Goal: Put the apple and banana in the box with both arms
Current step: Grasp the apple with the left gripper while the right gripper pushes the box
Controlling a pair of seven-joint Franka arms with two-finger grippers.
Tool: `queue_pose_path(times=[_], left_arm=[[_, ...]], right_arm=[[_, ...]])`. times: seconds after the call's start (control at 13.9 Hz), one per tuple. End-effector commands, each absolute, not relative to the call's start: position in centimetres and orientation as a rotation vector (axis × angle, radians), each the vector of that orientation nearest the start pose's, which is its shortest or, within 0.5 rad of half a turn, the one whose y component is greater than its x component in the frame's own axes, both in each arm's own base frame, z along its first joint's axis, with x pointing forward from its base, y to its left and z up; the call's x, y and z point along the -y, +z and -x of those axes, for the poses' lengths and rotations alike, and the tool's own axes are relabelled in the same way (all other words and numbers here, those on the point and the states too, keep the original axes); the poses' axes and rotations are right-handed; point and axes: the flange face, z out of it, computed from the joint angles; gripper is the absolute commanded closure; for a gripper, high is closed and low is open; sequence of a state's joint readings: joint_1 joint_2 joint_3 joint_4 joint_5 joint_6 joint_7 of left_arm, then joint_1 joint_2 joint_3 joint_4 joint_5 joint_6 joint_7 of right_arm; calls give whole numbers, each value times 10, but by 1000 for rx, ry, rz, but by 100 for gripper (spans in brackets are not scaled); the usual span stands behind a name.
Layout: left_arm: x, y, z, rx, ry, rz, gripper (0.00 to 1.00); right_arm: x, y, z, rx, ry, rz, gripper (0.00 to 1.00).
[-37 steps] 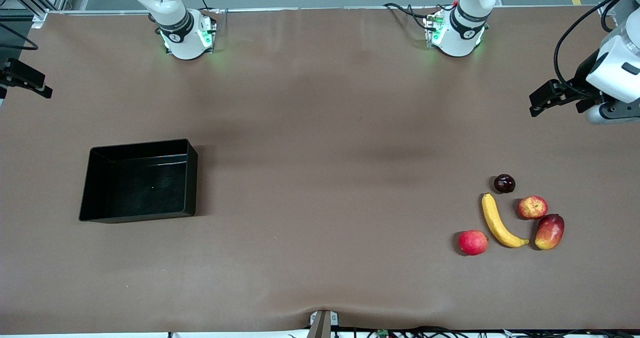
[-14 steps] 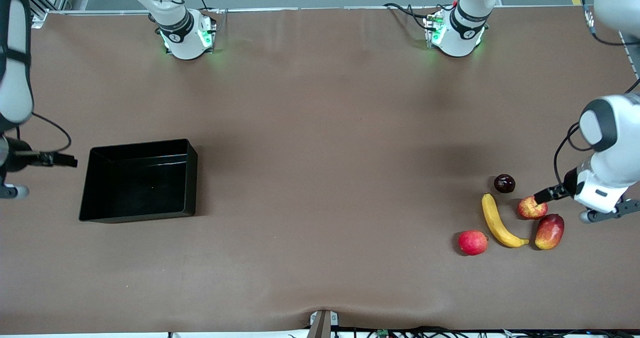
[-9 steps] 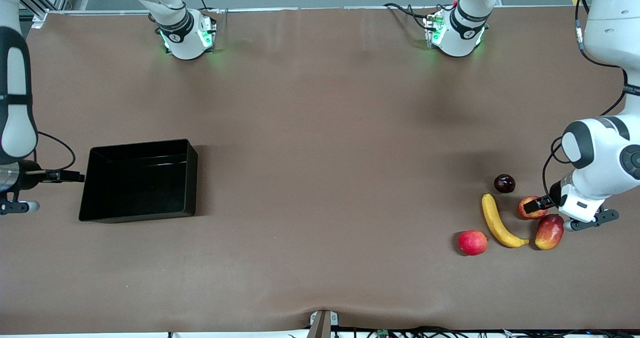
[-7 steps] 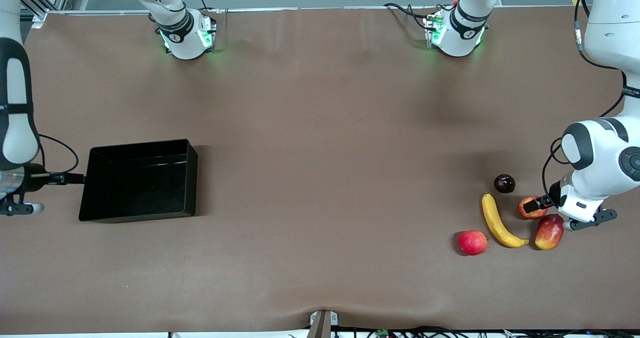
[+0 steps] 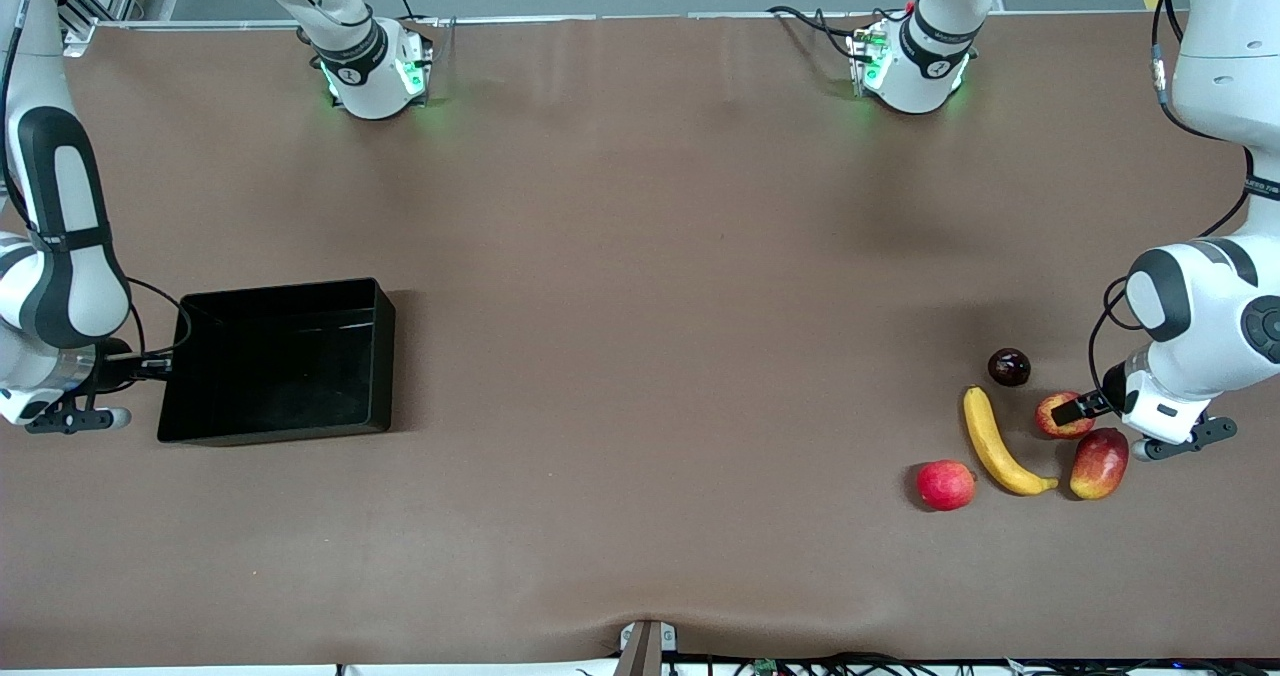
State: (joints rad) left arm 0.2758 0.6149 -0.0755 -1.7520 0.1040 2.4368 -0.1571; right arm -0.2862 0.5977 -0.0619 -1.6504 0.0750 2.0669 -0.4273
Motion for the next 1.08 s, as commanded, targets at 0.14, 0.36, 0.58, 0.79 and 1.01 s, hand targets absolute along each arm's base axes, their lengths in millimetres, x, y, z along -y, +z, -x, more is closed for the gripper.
queue_pose_path(times=[0.14,0.36,0.58,0.79,1.01], left_arm=[[-135,222,-668,484,-133,3102,15],[-132,217,-668,475,-123,3105,40],[-129,222,-670,454,-133,3105,78],[-129,225,-670,454,-128,3105,100],[-127,244,-668,450,-111,3104,100]], right_arm=[[218,255,-628,95,220,3021,100],[203,278,-635,124,288,2989,100],[176,319,-649,170,395,2933,100],[131,342,-657,87,472,2897,100],[62,351,-660,2,528,2832,100]])
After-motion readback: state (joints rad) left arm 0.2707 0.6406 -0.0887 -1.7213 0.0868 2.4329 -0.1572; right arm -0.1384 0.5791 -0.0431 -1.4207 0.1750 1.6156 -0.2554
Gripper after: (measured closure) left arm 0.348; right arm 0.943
